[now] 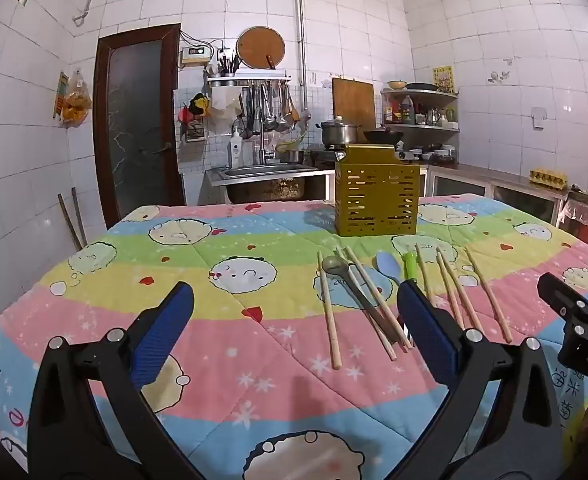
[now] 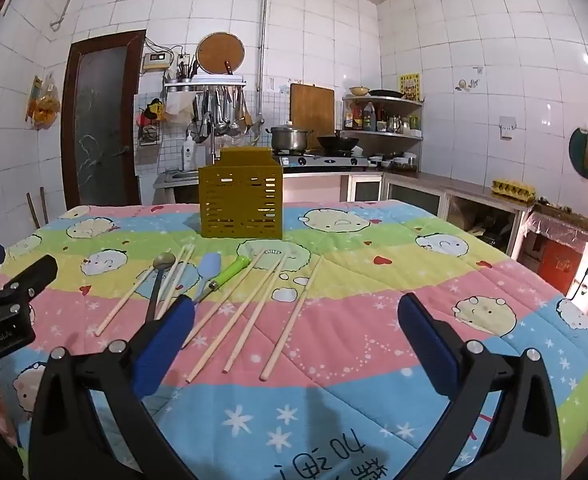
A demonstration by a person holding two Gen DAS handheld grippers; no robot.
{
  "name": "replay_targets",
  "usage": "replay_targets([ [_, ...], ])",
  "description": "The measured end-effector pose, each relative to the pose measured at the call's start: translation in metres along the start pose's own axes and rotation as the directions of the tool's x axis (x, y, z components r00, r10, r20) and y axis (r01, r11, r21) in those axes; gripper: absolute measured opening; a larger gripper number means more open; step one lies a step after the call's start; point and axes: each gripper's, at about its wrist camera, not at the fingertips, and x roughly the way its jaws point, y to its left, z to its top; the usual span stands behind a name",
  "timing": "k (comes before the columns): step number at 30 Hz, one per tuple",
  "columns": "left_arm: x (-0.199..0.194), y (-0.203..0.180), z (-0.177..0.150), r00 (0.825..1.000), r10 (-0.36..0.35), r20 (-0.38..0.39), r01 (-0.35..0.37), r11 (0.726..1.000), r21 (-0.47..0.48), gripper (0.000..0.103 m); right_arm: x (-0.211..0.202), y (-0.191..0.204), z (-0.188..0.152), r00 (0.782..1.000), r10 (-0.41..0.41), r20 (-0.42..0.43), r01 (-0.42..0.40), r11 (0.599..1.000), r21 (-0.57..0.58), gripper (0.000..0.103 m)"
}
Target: Organize utensils
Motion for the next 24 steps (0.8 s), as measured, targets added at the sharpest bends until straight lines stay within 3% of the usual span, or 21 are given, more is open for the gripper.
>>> replay_targets([
  [24,-0.003,0.003,0.001,1.000,0.001,0.006,-0.001,1.000,-0.013,0.098,-0.002,-0.006,-0.001,1.000,-0.006,0.005,0.006,1.000,0.026,0.099],
])
